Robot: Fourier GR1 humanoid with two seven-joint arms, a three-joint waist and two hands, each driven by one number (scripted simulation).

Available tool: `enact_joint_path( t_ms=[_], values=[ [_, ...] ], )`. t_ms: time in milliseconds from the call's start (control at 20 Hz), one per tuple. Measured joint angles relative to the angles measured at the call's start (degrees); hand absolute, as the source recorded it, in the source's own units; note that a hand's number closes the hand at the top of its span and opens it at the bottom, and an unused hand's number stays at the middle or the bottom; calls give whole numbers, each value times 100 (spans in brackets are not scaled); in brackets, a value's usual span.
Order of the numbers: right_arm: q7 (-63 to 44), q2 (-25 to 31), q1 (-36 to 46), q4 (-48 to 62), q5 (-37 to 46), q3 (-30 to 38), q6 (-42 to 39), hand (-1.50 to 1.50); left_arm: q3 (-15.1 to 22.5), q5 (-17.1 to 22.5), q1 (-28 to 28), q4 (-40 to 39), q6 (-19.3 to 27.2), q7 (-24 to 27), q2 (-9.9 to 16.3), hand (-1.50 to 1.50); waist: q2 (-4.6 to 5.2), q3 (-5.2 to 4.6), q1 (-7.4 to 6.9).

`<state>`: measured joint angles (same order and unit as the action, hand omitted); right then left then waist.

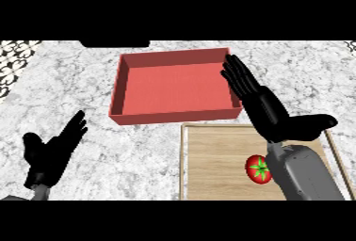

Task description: Pick the tomato from the tray and place it in the cardboard box

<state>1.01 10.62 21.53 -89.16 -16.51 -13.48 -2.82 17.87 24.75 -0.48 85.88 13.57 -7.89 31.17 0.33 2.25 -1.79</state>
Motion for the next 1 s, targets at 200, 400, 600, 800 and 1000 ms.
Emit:
enact_joint_path(
  t_ms=[200,400,600,800,1000],
  values=[
    [40,107,-624,-197,-23,68,33,-150,-257,-464,-61,-119,352,87,355,0,-38,-139,167],
    [60,1036,-943,-322,760,55,-103,-150,-515,-895,-121,-350,671,237,759,0,-120,-253,310],
    [836,1669,-1790,-175,1628,-14,8,-150,-596,-1157,-96,-560,867,402,837,0,-83,-236,384],
    [2292,1630,-2711,63,1243,308,-199,-150,-653,-1328,-141,-718,943,516,816,0,-54,-219,355],
    [3315,1883,-2840,489,1327,654,-512,-150,-620,-1570,-355,-884,966,510,634,0,-38,-220,275]
  ],
)
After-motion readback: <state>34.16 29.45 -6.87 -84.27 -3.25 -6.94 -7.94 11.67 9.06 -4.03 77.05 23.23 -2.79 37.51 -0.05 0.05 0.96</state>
